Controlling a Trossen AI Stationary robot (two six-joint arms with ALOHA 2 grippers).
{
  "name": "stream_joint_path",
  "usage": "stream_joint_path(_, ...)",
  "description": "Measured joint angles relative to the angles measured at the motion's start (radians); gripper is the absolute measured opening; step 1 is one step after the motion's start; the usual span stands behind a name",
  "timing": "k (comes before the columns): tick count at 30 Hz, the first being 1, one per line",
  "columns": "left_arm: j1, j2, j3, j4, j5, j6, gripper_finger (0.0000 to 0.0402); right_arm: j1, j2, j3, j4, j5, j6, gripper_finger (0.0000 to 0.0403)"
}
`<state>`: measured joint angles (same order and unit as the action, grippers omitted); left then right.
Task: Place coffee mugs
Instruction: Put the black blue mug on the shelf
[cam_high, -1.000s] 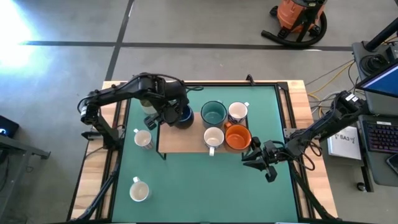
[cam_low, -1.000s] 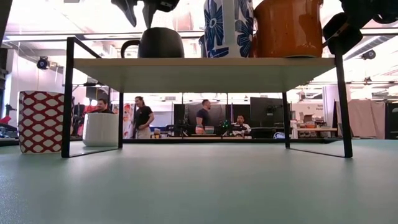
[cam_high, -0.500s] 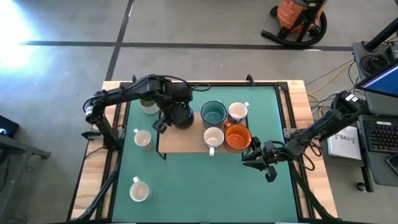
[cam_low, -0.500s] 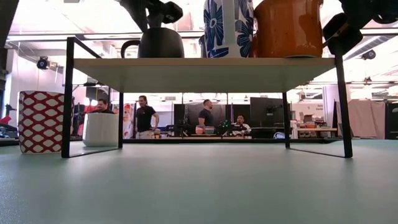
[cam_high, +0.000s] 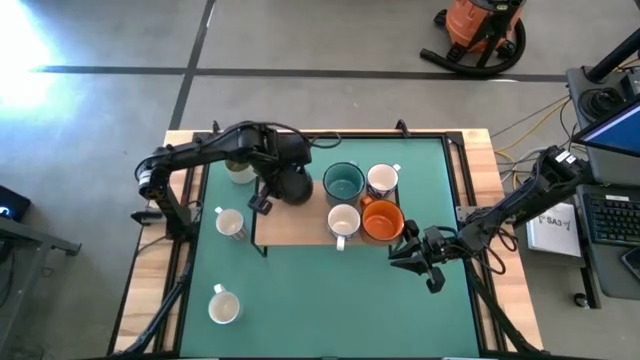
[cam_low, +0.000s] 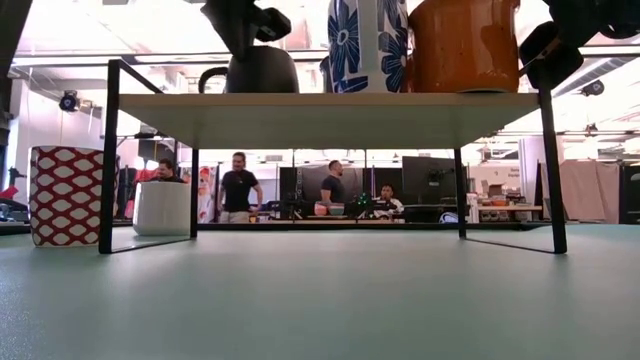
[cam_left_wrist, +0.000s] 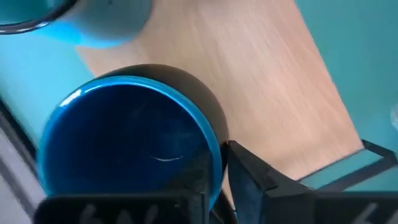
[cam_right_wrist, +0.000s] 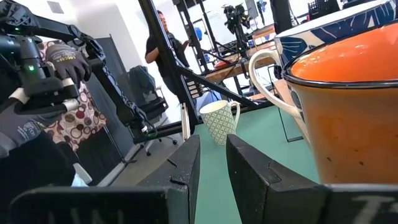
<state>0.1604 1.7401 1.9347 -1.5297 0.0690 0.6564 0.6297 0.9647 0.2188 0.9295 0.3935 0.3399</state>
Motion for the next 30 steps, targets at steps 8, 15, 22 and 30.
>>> stream_joint_path(8, 0.001, 0.001, 0.000, -0.018, -0.011, 0.225, 0.0014, 0.000, 0.000, 0.000, 0.000, 0.000, 0.000, 0.0068)
stream_joint_path(15, -0.002, -0.001, 0.000, -0.042, -0.007, 0.493, 0.0017, 0.000, 0.000, 0.000, 0.000, 0.000, 0.000, 0.0068)
stream_joint_path(22, -0.002, -0.005, 0.000, -0.041, -0.007, 0.744, 0.0017, 0.000, 0.000, 0.000, 0.000, 0.000, 0.000, 0.0068)
stream_joint_path(30, -0.003, -0.006, 0.000, -0.042, -0.007, 0.835, 0.0017, 0.000, 0.000, 0.000, -0.001, 0.000, 0.000, 0.0068)
